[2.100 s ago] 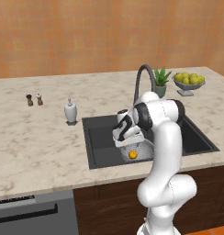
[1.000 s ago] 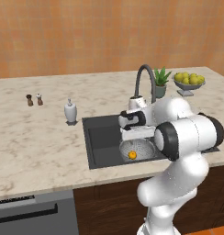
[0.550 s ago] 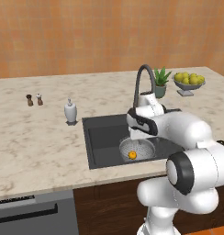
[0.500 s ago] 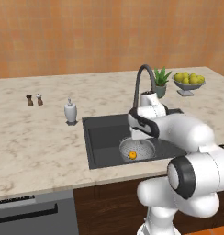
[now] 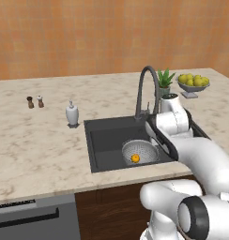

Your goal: Put the colander in the sink, put the peach, tangerine in the colander, and turn on the sink faucet and pour water over the colander.

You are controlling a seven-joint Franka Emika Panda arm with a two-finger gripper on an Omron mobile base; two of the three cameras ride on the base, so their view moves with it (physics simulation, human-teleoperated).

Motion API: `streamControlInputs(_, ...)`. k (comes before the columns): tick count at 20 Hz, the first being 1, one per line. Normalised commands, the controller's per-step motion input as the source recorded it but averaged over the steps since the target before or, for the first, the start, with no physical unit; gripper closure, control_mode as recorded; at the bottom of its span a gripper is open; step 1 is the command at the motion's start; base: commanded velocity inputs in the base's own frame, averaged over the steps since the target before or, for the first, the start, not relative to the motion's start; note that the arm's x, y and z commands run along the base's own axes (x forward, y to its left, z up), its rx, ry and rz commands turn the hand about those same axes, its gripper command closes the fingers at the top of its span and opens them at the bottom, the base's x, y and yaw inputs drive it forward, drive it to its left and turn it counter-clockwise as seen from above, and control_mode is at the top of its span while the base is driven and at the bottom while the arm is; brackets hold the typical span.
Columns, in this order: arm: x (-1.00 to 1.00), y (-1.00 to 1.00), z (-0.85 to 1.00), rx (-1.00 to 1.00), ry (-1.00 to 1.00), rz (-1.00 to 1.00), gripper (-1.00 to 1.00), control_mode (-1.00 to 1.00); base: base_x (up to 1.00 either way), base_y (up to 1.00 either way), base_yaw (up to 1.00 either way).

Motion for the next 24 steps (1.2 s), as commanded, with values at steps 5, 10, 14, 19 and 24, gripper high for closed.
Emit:
streamControlInputs(5, -0.12, -0.71, 0.22, -0.10, -0.03, 0.00, -1.00, -1.00, 0.00, 0.00, 0.00)
streamControlInputs(10, -0.04, -0.79, 0.24, -0.04, -0.07, 0.00, -1.00, -1.00, 0.00, 0.00, 0.00)
streamControlInputs(14, -0.03, -0.84, 0.20, 0.00, -0.13, 0.00, -1.00, -1.00, 0.00, 0.00, 0.00)
streamControlInputs(19, 0.03, -0.84, 0.17, 0.00, -0.06, -0.02, -1.00, -1.00, 0.00, 0.00, 0.00)
streamControlInputs(24, 0.13, -0.89, 0.12, 0.00, 0.07, -0.11, -1.00, -1.00, 0.00, 0.00, 0.00)
